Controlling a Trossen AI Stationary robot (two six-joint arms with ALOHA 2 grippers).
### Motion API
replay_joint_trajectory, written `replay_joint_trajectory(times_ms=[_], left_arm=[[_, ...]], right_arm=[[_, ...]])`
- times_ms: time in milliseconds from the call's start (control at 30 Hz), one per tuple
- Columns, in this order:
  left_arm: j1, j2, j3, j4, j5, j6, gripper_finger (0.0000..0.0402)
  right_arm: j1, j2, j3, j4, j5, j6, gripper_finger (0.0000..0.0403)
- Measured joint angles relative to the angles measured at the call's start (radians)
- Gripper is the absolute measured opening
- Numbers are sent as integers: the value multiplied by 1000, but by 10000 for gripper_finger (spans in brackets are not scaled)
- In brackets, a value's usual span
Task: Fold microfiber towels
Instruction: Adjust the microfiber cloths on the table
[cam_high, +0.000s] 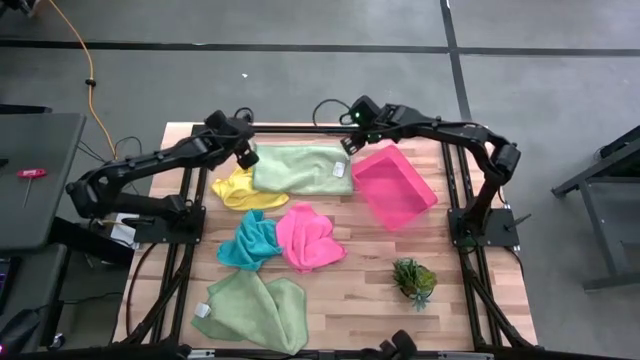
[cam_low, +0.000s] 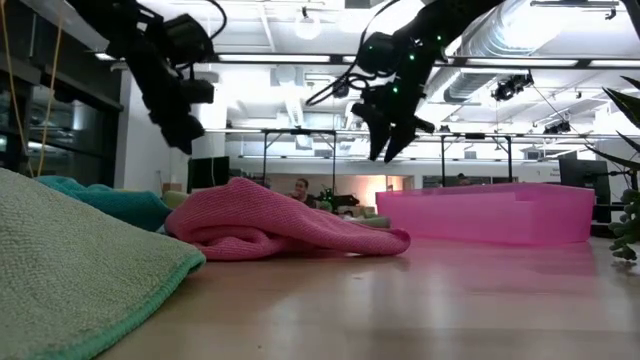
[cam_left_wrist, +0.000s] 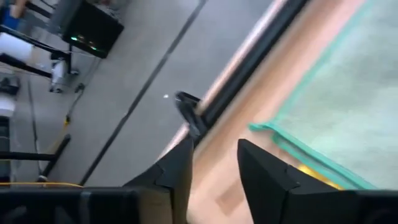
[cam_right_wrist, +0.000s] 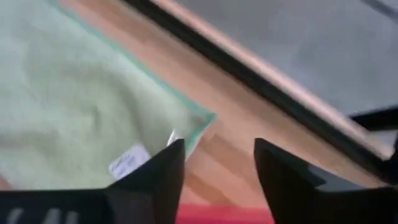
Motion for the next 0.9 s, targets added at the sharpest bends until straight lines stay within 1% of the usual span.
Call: replay_joint_trajectory(times_ms=[67,133,233,333,400,467,500,567,600,700,800,867,900], left_arm=[[16,-17,29,-24,4,10,138],[26,-41,63,-82,46,-2,149],[33,-93,87,-213,161,-57,157],[33,-148,76,-341,263,-187,153],[33,-185,35,-402,323,-280,135],[21,-215,-23,-433,351,-359,101],[12,-217,-28,-432,369,-397,79],[-9,-219,-22,-371,383,-455,28],[-15,-216,-27,-368,380,-476,15],[-30,-176,-47,-379,379,-555,11],[-47,-126,-53,-399,409,-645,2],[-65,-86,-57,-421,395,-684,2],[-76,-70,-56,-422,372,-706,1]], right_arm=[[-14,-6,31,-16,-18,-38,211],[-20,-18,59,-37,-45,-82,227],[-18,-47,72,-87,-87,-132,238],[-11,-77,47,-119,-130,-181,239],[-5,-93,10,-122,-167,-206,240],[-2,-105,-33,-116,-196,-209,240],[-1,-109,-51,-112,-206,-204,240],[0,-115,-89,-83,-234,-188,240],[3,-116,-105,-70,-243,-176,240],[3,-117,-123,-27,-274,-149,240],[4,-117,-123,15,-302,-141,240],[4,-117,-119,28,-311,-132,240],[4,-117,-116,38,-311,-126,240]])
